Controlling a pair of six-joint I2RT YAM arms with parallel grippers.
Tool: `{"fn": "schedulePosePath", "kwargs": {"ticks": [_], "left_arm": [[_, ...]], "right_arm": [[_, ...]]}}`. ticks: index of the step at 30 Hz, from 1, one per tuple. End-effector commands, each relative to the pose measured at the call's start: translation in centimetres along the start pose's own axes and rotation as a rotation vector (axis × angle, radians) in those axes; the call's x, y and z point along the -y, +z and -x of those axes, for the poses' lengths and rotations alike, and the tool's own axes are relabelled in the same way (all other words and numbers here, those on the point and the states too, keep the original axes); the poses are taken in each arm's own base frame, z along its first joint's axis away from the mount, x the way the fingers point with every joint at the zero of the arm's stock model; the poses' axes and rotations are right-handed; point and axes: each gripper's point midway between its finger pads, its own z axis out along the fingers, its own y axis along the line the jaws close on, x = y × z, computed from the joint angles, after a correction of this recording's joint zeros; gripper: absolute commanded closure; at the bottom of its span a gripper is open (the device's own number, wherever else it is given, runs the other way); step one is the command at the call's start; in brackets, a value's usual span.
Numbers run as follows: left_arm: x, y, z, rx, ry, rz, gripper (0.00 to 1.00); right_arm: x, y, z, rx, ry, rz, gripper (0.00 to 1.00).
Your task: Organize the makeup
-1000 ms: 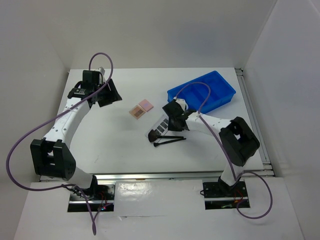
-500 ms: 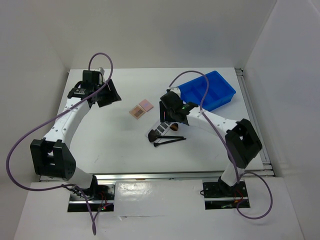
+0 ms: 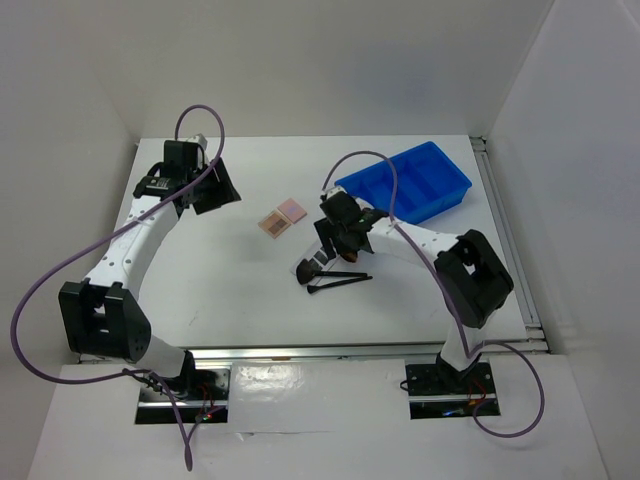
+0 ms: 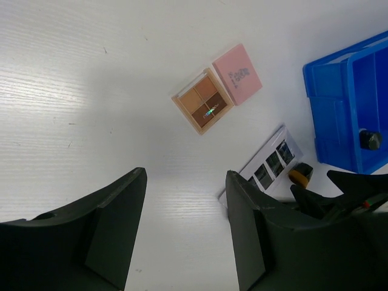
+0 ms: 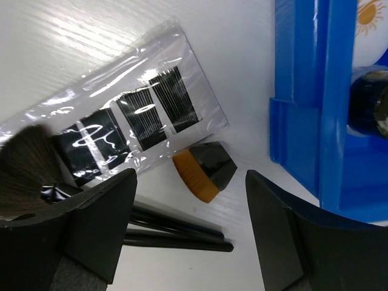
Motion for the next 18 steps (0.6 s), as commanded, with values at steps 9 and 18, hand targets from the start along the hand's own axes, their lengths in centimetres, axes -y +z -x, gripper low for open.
{"fn": "schedulePosePath", "kwargs": {"ticks": [9, 18], "left_arm": [[0.3, -1.4, 1.1, 0.047, 0.033, -0.008, 0.32], [0.1, -1.1, 1.1, 0.043, 0.032, 0.005, 0.32]], "right_arm": [[1.4, 3.0, -1.6, -0.016, -0.055, 0.075, 0.23], [1.2, 4.5, -2.2, -0.010, -0.069, 0.110, 0.32]]}}
